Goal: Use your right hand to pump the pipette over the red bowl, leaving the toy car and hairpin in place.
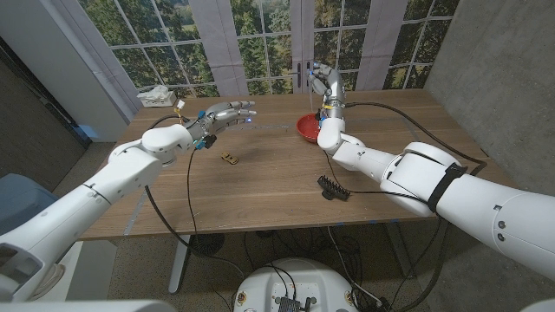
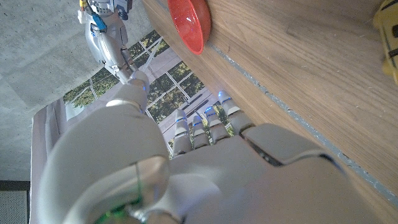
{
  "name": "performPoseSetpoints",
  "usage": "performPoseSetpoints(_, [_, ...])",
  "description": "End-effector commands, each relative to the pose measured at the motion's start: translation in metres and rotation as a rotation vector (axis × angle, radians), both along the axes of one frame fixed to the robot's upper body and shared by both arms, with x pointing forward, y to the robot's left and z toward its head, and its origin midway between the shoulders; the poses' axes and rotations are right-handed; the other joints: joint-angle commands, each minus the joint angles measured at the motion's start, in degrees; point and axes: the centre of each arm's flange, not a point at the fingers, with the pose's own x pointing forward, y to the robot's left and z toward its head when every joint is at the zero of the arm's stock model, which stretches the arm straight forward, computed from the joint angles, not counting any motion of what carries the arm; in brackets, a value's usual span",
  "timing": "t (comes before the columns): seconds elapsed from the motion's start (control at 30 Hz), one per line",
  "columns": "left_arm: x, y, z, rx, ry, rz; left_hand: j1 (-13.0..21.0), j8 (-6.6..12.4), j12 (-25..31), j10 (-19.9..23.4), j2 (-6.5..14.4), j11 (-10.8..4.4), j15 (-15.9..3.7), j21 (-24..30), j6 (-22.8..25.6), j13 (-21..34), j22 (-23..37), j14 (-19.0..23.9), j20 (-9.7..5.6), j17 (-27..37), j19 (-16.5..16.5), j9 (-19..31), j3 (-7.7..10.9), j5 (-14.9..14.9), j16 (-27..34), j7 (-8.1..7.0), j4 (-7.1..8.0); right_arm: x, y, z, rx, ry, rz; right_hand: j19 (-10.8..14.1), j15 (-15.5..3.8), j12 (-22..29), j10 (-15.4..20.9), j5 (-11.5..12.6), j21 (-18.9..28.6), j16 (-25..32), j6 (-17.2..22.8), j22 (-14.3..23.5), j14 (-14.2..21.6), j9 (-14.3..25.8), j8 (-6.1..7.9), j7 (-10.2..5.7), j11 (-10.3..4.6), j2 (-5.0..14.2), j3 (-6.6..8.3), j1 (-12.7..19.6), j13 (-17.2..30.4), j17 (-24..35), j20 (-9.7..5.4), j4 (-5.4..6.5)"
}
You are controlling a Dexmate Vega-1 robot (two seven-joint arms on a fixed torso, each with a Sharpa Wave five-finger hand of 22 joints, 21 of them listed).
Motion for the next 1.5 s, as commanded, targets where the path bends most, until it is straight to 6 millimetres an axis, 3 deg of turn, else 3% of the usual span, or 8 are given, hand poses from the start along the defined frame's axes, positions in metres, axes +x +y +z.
performPoseSetpoints(0.03, [0.003,0.000,0.004,0.007,-0.001,0.000,-0.3,0.18,0.4,0.0,0.1,-0.10,0.16,0.4,0.6,0.1,0.3,-0.2,0.09,0.2,-0.3,0.2,0.12,-0.2,0.5,0.10,-0.19,0.000,0.004,-0.003,-0.025,-0.002,-0.025,-0.9,-9.95,0.5,0.3,0.7,0.3,0.6,-0.1,0.2,-0.1,0.2,0.22,1.25,0.89,0.35,0.38,1.5,0.5,0.8,-0.58,-0.16])
performPoseSetpoints(0.4, [0.005,-0.002,0.008,0.013,-0.001,0.000,-0.6,0.19,0.4,0.0,0.2,-0.02,0.11,0.5,0.6,0.1,0.3,-0.2,0.04,0.2,-0.3,0.2,0.07,-0.3,0.5,0.15,-0.11,0.001,0.002,-0.003,-0.023,0.001,-0.035,-1.2,-10.09,0.9,1.2,1.6,0.9,1.0,-0.2,0.4,-0.1,1.2,1.02,3.99,0.78,0.88,0.76,3.8,1.0,1.5,-1.38,-0.42])
performPoseSetpoints(0.77, [0.007,-0.004,0.008,0.014,0.001,-0.004,-1.0,0.19,0.4,0.0,0.3,-0.06,0.11,0.5,0.7,0.1,0.4,-0.2,0.01,0.2,-0.3,0.2,0.01,-0.4,0.5,0.10,-0.05,0.002,-0.001,-0.004,-0.023,0.009,-0.034,-1.4,-9.95,0.8,1.0,2.0,1.3,1.0,-0.7,0.5,-0.1,1.9,1.38,4.71,0.96,0.84,0.70,4.3,1.3,1.7,-1.51,-0.16])
performPoseSetpoints(0.87, [0.008,-0.005,0.009,0.013,0.001,-0.006,-1.0,0.18,0.4,0.0,0.3,-0.06,0.11,0.5,0.7,0.1,0.4,-0.2,-0.02,0.2,-0.3,0.2,0.00,-0.4,0.5,0.13,-0.04,0.002,-0.002,-0.004,-0.015,0.010,-0.028,-1.4,-9.94,0.8,1.0,2.0,1.4,1.1,-0.9,0.5,-0.1,2.0,1.40,4.60,1.02,0.81,0.65,4.2,1.3,1.7,-1.51,-0.11])
performPoseSetpoints(1.07, [0.010,-0.006,0.010,0.015,0.000,-0.013,-1.2,0.18,0.5,0.0,0.3,-0.16,0.13,0.5,0.7,0.1,0.4,-0.2,-0.06,0.2,-0.3,0.2,-0.03,-0.5,0.5,0.12,-0.01,0.001,-0.004,-0.003,0.003,0.004,-0.010,-1.6,-9.56,0.8,1.0,1.9,1.8,1.8,-1.5,0.6,0.3,2.3,1.48,2.49,1.09,0.86,-0.24,3.4,1.6,2.5,-1.39,0.63])
performPoseSetpoints(1.2, [0.010,-0.007,0.011,0.017,0.000,-0.012,-1.3,0.16,0.5,0.0,0.3,-0.10,0.09,0.6,0.7,0.1,0.4,-0.2,-0.06,0.2,-0.3,0.2,-0.05,-0.5,0.5,0.11,0.01,0.001,-0.005,-0.003,0.014,0.003,-0.004,-1.5,-9.36,0.9,1.1,1.8,2.0,1.9,-1.6,0.6,0.4,2.3,1.43,2.35,1.28,0.92,-0.43,3.1,1.7,2.6,-1.15,0.85])
performPoseSetpoints(1.33, [0.010,-0.008,0.011,0.018,0.000,-0.013,-1.4,0.17,0.5,-0.1,0.4,-0.01,0.09,0.6,0.7,0.1,0.4,-0.2,-0.06,0.2,-0.3,0.2,-0.02,-0.5,0.5,0.08,-0.02,0.000,-0.006,-0.003,0.029,-0.004,0.001,-1.5,-9.44,0.8,1.1,1.7,2.1,2.2,-2.0,0.7,0.5,2.2,1.26,2.06,1.25,0.93,-0.69,2.9,1.8,2.8,-1.16,0.94])
performPoseSetpoints(1.5, [0.010,-0.009,0.012,0.018,0.001,-0.013,-1.4,0.18,0.4,-0.1,0.4,-0.11,0.07,0.6,0.8,0.1,0.4,-0.3,-0.08,0.2,-0.4,0.2,-0.01,-0.5,0.5,0.08,-0.05,-0.003,-0.007,-0.002,0.038,-0.021,0.007,-1.1,-9.69,1.2,1.9,1.2,2.8,3.0,-1.7,0.7,0.9,1.7,1.21,0.48,0.98,0.52,-1.41,3.0,2.1,3.6,-1.16,0.74])
